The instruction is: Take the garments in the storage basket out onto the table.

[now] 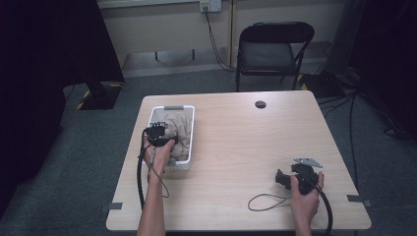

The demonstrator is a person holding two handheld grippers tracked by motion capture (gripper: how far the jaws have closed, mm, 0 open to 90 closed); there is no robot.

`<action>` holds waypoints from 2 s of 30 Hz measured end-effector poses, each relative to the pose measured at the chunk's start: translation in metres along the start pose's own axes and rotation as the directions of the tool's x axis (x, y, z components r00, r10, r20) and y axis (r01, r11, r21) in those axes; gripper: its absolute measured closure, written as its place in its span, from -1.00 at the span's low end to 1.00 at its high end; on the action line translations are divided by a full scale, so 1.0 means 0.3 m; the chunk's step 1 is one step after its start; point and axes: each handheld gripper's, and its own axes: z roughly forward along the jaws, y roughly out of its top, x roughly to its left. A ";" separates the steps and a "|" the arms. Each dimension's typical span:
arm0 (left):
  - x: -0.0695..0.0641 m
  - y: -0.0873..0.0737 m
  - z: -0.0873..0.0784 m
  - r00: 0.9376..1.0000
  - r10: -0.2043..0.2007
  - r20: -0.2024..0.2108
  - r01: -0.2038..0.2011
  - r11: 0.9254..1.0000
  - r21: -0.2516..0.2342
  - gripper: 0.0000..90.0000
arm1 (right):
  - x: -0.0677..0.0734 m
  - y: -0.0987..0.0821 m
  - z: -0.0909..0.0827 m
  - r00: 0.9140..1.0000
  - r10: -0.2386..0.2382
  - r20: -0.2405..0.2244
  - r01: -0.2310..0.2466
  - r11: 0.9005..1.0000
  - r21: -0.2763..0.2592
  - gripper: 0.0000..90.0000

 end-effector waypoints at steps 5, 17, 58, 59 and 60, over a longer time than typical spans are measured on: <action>-0.001 0.002 -0.015 1.000 -0.003 0.008 0.003 1.000 -0.019 0.63 | 0.000 0.000 0.000 1.000 0.000 0.000 0.000 1.000 0.000 -1.00; -0.013 0.002 -0.051 1.000 -0.006 0.018 0.007 0.998 -0.069 0.63 | 0.000 0.000 0.000 1.000 0.000 0.000 0.000 1.000 0.000 -1.00; -0.025 0.000 -0.203 0.993 -0.030 0.110 0.053 0.977 -0.209 0.63 | 0.000 0.000 0.000 1.000 0.000 0.000 0.000 1.000 0.000 -1.00; -0.026 0.000 -0.207 0.993 -0.031 0.113 0.054 0.976 -0.213 0.63 | 0.000 0.000 0.000 1.000 0.000 0.000 0.000 1.000 0.000 -1.00; -0.026 0.000 -0.211 0.993 -0.031 0.115 0.055 0.975 -0.215 0.63 | 0.000 0.000 0.000 1.000 0.000 0.000 0.000 1.000 0.000 -1.00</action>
